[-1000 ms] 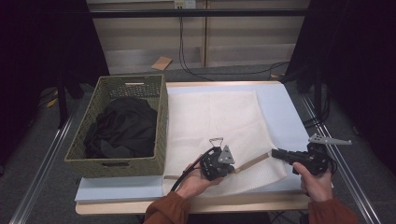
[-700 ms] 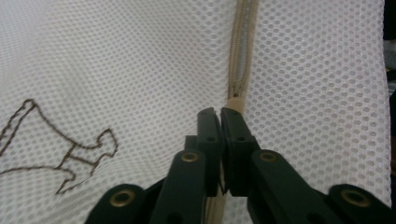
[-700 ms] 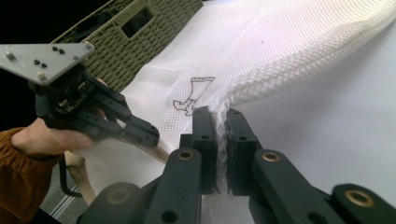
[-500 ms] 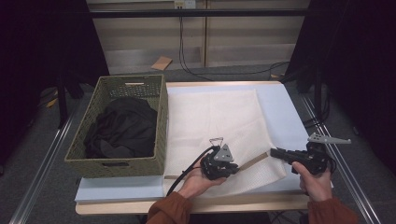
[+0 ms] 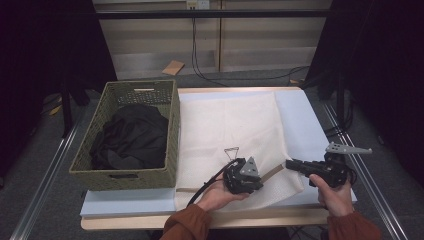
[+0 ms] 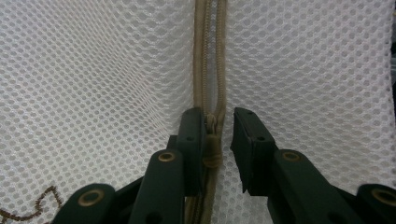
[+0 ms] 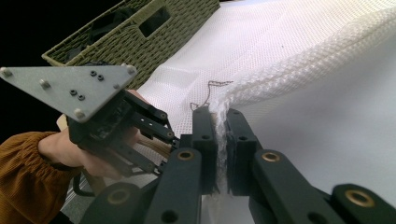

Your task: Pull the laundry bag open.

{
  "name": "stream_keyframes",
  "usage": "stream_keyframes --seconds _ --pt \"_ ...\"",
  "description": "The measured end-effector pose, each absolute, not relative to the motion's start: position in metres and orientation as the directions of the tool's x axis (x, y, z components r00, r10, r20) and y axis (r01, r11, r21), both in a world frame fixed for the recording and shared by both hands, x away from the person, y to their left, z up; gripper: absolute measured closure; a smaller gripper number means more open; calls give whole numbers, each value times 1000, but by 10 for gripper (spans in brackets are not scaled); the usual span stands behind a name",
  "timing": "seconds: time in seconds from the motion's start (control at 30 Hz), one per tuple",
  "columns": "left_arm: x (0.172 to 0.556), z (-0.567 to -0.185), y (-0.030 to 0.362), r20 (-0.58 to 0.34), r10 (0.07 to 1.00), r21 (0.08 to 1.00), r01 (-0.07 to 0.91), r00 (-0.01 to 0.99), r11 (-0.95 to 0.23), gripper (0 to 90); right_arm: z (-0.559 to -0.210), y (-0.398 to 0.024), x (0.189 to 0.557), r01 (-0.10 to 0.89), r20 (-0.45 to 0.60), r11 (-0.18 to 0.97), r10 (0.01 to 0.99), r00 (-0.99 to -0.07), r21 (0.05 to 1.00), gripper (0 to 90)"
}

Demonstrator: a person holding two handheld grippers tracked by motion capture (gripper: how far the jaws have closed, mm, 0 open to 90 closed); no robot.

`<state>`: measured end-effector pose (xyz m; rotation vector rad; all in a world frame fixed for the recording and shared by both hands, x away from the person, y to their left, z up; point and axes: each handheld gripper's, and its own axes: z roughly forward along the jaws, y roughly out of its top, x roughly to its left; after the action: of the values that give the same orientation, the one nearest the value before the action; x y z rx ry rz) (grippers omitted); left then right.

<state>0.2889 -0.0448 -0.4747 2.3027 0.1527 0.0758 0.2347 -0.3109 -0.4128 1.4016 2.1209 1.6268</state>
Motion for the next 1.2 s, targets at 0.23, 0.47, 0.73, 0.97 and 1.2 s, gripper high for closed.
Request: stream_keyframes --seconds 0.23,0.47,0.73,0.97,1.2 --pt "289 -479 -47 14 137 728 84 990 -681 799 -412 -306 234 585 409 3 711 -571 811 848" --pt "289 -476 -46 10 148 725 95 989 -682 817 -415 -311 235 589 414 -12 723 -553 808 848" --pt "290 -467 -40 0 146 715 102 989 -692 819 -421 -321 237 597 421 -28 735 -532 802 848" --pt "291 -460 -35 0 136 711 95 991 -696 819 -420 -321 237 596 424 -32 734 -531 802 848" --pt "291 -459 -30 -10 127 716 96 992 -691 819 -420 -321 238 597 426 -33 732 -531 802 848"
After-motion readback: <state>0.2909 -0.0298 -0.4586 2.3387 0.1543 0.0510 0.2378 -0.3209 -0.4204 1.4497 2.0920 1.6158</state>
